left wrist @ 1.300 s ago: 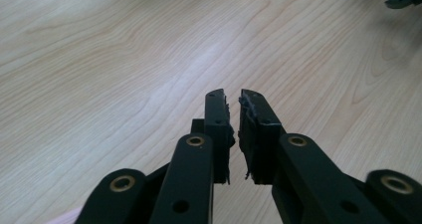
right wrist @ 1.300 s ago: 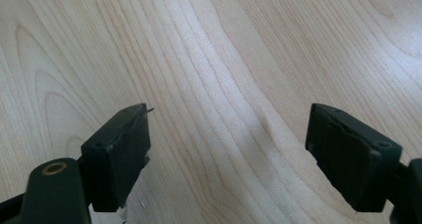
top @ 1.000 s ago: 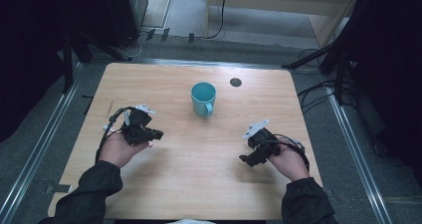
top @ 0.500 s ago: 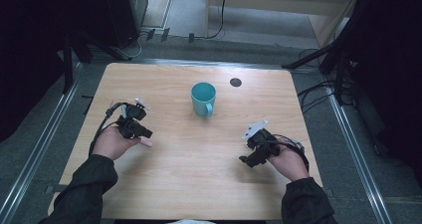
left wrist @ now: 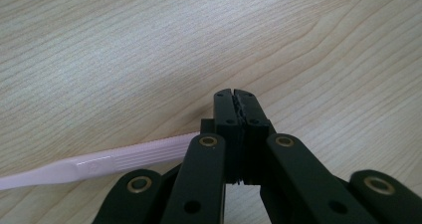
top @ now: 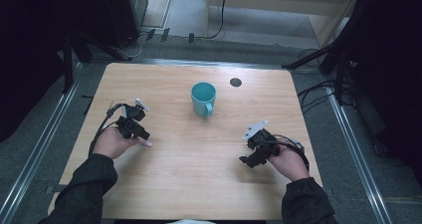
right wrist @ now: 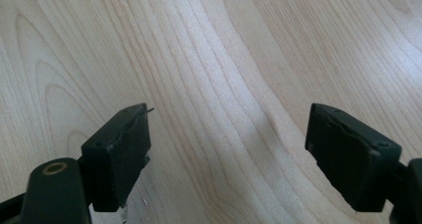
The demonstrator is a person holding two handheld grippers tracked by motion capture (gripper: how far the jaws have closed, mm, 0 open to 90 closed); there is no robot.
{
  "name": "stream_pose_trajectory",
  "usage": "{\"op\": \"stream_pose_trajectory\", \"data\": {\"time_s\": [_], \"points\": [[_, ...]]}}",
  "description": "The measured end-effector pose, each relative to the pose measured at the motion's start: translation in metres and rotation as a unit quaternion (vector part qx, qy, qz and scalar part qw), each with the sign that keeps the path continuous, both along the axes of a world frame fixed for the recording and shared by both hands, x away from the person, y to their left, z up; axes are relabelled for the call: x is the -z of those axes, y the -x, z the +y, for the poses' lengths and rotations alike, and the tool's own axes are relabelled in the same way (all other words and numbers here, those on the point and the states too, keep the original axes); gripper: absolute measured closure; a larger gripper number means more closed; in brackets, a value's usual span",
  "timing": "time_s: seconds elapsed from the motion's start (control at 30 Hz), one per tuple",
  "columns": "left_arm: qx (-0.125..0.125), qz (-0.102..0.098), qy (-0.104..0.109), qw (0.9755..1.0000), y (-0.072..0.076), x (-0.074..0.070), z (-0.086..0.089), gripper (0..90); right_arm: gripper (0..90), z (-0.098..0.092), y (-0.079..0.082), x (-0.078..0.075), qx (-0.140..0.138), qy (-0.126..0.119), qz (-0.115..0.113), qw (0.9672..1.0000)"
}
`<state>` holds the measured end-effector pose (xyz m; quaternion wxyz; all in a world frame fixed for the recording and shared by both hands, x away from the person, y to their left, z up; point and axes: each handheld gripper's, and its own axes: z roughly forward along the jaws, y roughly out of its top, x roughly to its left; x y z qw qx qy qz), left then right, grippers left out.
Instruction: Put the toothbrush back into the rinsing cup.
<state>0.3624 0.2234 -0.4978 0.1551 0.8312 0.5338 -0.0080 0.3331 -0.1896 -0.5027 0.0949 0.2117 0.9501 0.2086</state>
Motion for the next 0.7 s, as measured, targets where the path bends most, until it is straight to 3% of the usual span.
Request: {"op": "stream_pose_trajectory", "data": {"time_s": [0.7], "points": [[0.002,0.023,-0.013,0.9996,-0.0043,0.0071,-0.0025,89.2,17.8,0.0006,0.0003,0.0011,-0.003,0.004,0.003,1.0000]]}}
